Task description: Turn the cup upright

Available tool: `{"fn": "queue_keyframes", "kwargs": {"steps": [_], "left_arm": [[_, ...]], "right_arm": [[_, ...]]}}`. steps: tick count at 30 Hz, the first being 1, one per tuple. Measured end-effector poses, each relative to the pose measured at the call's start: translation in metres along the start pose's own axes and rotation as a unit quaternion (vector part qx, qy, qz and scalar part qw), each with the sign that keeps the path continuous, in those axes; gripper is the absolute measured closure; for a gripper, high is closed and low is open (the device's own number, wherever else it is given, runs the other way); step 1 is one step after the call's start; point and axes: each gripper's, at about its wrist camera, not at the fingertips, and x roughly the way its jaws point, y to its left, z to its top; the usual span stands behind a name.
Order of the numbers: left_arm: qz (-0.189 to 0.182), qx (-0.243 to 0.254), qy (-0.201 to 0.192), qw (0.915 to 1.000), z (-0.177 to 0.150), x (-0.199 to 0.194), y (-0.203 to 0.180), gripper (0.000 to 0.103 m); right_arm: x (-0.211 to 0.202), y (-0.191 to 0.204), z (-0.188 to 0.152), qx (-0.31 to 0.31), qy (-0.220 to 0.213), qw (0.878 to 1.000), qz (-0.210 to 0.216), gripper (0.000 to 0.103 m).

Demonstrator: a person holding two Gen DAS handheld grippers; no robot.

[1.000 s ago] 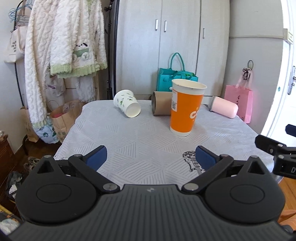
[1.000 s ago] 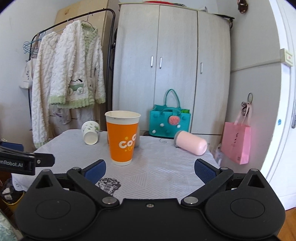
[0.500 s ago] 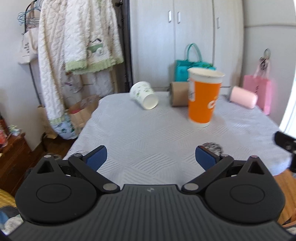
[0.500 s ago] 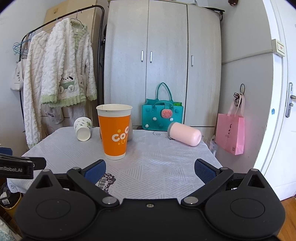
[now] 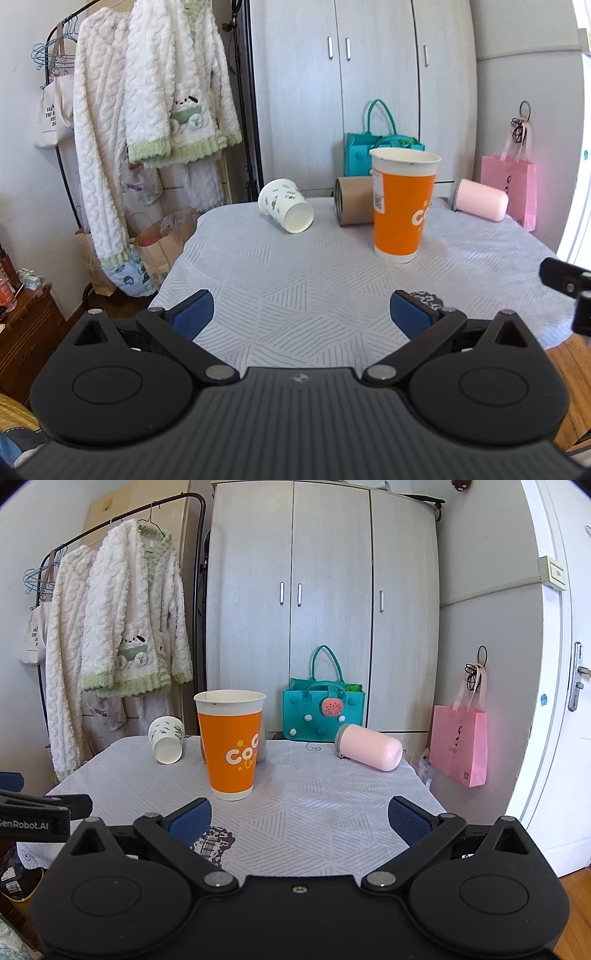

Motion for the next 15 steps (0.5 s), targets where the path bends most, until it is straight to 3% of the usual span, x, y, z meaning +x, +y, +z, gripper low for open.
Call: {"fn": "queue_keyframes", "kwargs": {"steps": [15], "left_arm": [[-0.006, 0.001, -0.003, 1.0, -0.0023, -0.0016, 0.001, 0.0]], "right_arm": [[0.0001, 0.0007, -0.0004, 0.0, -0.001, 1.0, -0.002, 0.0]]}}
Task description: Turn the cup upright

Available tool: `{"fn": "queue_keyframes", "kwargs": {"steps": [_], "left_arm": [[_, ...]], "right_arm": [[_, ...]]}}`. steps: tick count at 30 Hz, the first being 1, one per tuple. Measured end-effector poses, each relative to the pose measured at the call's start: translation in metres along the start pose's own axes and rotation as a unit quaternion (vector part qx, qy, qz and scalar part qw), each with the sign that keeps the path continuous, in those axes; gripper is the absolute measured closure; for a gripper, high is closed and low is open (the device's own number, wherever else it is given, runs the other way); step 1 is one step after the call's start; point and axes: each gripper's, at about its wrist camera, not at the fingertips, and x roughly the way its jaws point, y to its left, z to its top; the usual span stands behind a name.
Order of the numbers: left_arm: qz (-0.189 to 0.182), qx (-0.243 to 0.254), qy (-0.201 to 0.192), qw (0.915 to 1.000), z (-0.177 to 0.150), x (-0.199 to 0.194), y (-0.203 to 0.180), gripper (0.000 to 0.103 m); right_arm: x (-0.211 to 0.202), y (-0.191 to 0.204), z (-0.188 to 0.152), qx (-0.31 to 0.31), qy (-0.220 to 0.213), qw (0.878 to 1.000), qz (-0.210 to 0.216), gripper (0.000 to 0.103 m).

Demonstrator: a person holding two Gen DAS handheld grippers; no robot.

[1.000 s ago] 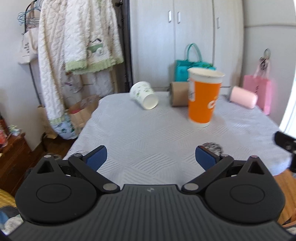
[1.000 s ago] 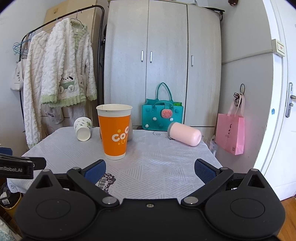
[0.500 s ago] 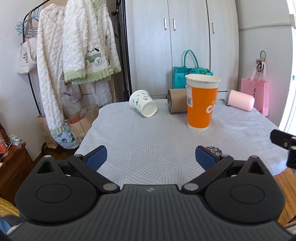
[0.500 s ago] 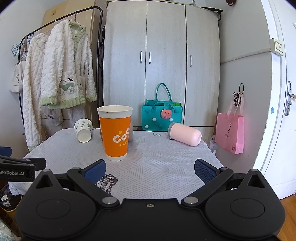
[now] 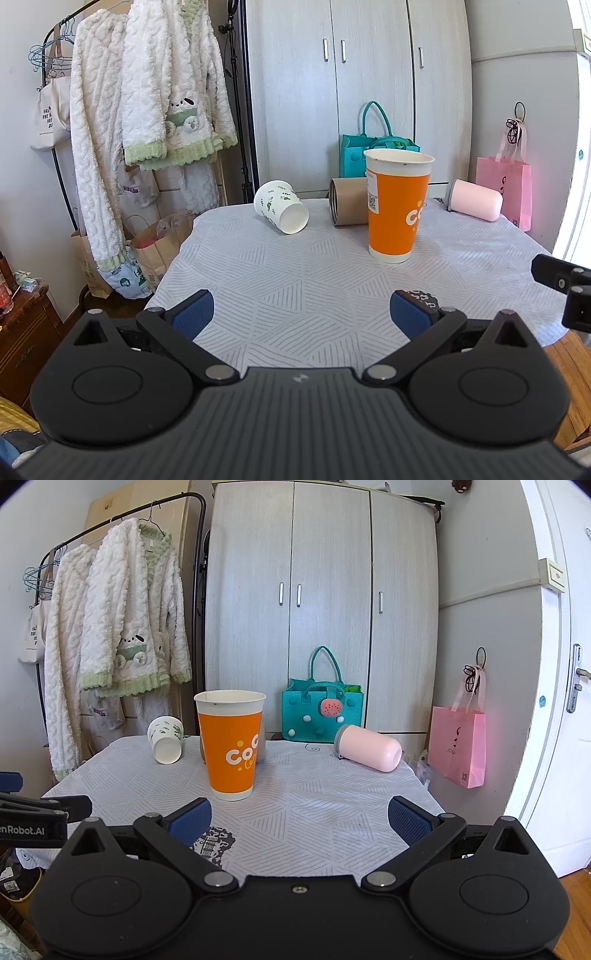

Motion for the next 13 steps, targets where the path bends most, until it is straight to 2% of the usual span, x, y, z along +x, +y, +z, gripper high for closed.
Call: {"fn": "queue_keyframes", "kwargs": {"steps": [13], "left_arm": [[0.002, -0.003, -0.003, 1.0, -0.0008, -0.0006, -0.0006, 0.0]], "right_arm": [[0.0019, -0.0037, -0.0007, 0.003, 0.0, 1.0, -0.001, 0.0]]}}
